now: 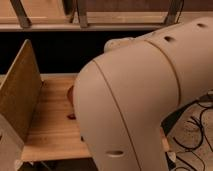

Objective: Move the arm in a circular motion

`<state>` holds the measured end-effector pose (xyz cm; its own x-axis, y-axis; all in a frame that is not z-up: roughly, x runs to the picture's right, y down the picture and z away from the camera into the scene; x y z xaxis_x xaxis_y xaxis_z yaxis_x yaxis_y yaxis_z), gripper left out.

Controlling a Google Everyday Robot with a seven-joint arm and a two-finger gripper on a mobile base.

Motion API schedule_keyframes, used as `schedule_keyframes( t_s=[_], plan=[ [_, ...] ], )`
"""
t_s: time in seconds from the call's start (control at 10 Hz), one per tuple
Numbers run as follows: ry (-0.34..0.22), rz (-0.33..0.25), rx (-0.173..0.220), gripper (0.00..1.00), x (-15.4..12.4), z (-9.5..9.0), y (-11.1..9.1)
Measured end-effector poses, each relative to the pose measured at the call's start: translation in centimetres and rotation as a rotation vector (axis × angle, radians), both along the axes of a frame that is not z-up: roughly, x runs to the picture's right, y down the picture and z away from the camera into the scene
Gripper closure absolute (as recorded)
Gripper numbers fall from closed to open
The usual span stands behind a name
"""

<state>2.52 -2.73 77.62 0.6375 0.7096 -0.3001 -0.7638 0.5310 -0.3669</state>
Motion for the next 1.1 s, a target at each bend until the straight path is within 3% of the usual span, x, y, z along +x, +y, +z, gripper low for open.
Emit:
schedule_keyframes(
  t_s=[0.3,0.6,0.8,1.1],
  plan=[
    [-0.124,-0.138,-0.039,0.20,-6.6,-1.2,2.7],
    [-0.189,-0.269,-0.044,0.20,-10.2,-3.7,6.3],
    [-0.183,-0.288,-0.038,0.20,-10.0,-5.1,7.9],
    [-0.115,-0.199,0.017,0.20,-5.7,-7.5,8.4]
  ],
)
